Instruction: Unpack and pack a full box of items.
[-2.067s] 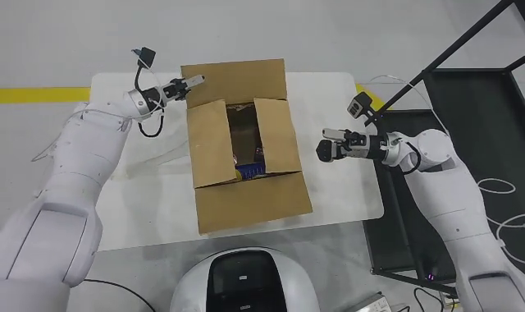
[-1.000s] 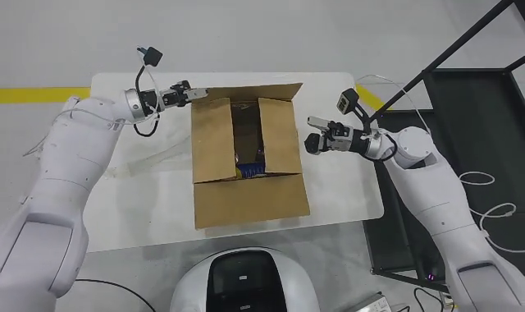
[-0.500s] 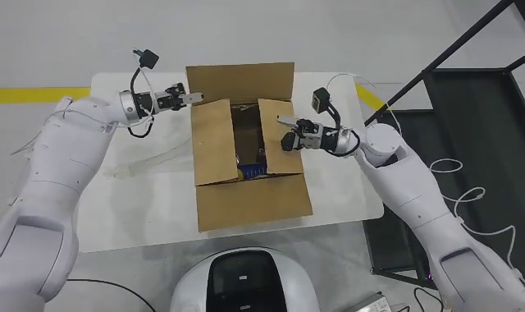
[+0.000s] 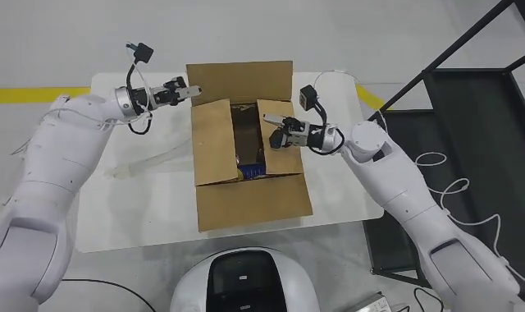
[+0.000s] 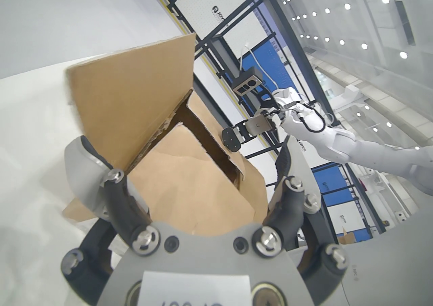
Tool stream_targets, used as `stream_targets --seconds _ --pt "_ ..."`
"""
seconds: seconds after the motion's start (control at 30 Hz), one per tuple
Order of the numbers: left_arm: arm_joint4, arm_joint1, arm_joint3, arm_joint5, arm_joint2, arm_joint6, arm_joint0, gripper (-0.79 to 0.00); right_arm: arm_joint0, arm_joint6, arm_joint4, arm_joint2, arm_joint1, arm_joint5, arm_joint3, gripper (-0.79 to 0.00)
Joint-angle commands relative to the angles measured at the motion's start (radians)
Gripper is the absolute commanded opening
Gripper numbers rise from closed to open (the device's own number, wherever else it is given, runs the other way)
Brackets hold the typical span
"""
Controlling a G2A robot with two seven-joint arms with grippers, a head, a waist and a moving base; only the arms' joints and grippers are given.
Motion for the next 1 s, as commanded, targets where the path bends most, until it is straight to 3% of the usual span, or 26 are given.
stream_targets --seconds 0.0,0.17,0.3,0.6,0.97 --pt "-0.017 0.015 -0.035 0.006 0.001 -0.005 0.005 0.0 -0.008 0.021 0.048 0.017 0.0 0.001 -0.031 0.0" --pt "-0.01 0.04 -0.015 -0.031 -0.013 0.032 0.006 0.0 0.009 0.022 0.045 -0.012 -0.013 0.019 -0.073 0.0" --pt "-0.004 0.049 0.052 -0.065 -0.041 0.076 -0.003 0.0 0.055 0.003 0.02 -0.09 -0.042 0.034 -0.052 0.0" --pt "0.074 0.065 0.147 -0.043 -0.09 0.191 -0.014 0.0 0.134 0.055 0.04 -0.226 -0.107 0.028 0.029 0.0" --pt "0.117 0.033 0.13 0.002 -0.063 0.205 -0.018 0.0 0.158 0.065 0.009 -0.244 -0.133 0.04 0.13 0.0"
